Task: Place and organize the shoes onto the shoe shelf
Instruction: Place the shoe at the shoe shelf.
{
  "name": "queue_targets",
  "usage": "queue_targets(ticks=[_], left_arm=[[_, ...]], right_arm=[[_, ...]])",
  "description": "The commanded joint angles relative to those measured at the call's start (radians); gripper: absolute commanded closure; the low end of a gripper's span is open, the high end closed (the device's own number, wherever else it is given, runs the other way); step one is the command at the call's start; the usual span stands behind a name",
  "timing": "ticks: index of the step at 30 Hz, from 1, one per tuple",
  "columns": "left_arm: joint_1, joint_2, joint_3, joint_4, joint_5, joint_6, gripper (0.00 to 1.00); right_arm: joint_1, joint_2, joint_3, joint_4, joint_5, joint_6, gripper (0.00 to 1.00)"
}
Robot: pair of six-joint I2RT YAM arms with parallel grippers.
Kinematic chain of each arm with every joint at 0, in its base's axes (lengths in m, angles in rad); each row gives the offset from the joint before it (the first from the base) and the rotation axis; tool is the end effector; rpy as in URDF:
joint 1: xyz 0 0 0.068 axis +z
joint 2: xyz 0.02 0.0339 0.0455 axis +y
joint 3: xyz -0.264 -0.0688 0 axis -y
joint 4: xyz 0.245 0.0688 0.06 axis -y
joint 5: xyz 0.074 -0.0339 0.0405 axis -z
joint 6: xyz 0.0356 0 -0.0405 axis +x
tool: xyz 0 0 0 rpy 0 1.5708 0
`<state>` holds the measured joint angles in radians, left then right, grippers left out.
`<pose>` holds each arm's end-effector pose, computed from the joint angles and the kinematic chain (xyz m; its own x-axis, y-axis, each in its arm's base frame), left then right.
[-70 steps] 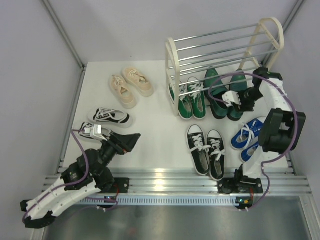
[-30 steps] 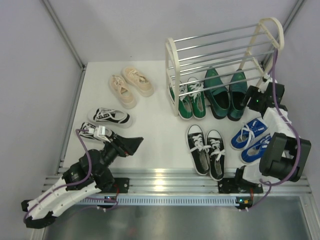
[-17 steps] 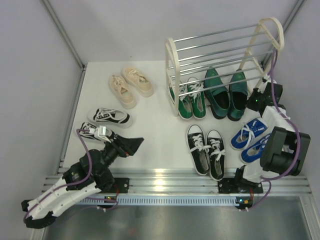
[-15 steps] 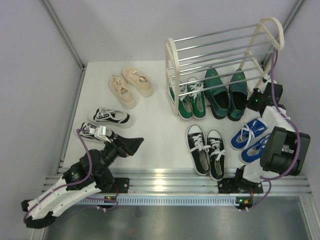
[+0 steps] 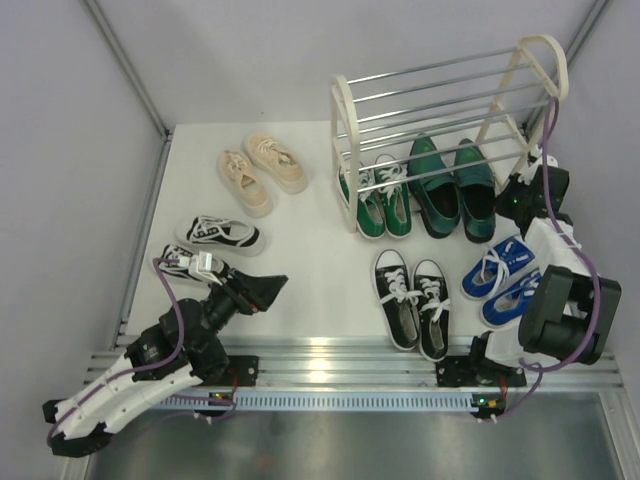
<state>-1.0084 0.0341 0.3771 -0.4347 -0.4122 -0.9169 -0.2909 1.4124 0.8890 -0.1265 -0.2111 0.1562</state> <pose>0.0509 -0.0540 0.2516 -0.4761 -0.6085 -0.6348 0.3033 0.5640 -0.7681 0.2964 -0.0810 0.2379 -0.5539 0.3246 -0.7667 0.2093 0.9456 0.2491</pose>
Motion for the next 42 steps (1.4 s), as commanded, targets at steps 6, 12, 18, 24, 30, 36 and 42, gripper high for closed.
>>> queue_targets(ticks=[6,12,18,24,30,36,42], left_arm=[[0.002,-0.011,0.022,0.014,-0.002,0.010,0.02],[0.002,-0.011,0.025,0.016,-0.010,0.007,0.02],[0.002,-0.010,0.036,0.016,-0.016,0.012,0.02],[0.002,-0.008,0.031,0.022,-0.017,0.006,0.02],[0.002,-0.005,0.040,0.022,-0.017,0.006,0.02],[0.002,0.000,0.043,0.024,-0.020,0.004,0.02],[0.002,0.006,0.032,0.037,-0.017,0.004,0.02]], right_arm=[[0.004,-0.027,0.073,0.183,-0.056,-0.026,1.00],[0.013,0.005,0.110,0.218,-0.063,0.026,1.00],[0.016,0.011,0.142,0.251,-0.076,0.083,1.00],[0.018,0.039,0.149,0.283,-0.103,0.160,1.00],[0.019,0.059,0.145,0.314,-0.116,0.252,1.00],[0.018,0.046,0.126,0.358,-0.120,0.331,1.00],[0.018,0.046,0.114,0.401,-0.114,0.399,1.00]])
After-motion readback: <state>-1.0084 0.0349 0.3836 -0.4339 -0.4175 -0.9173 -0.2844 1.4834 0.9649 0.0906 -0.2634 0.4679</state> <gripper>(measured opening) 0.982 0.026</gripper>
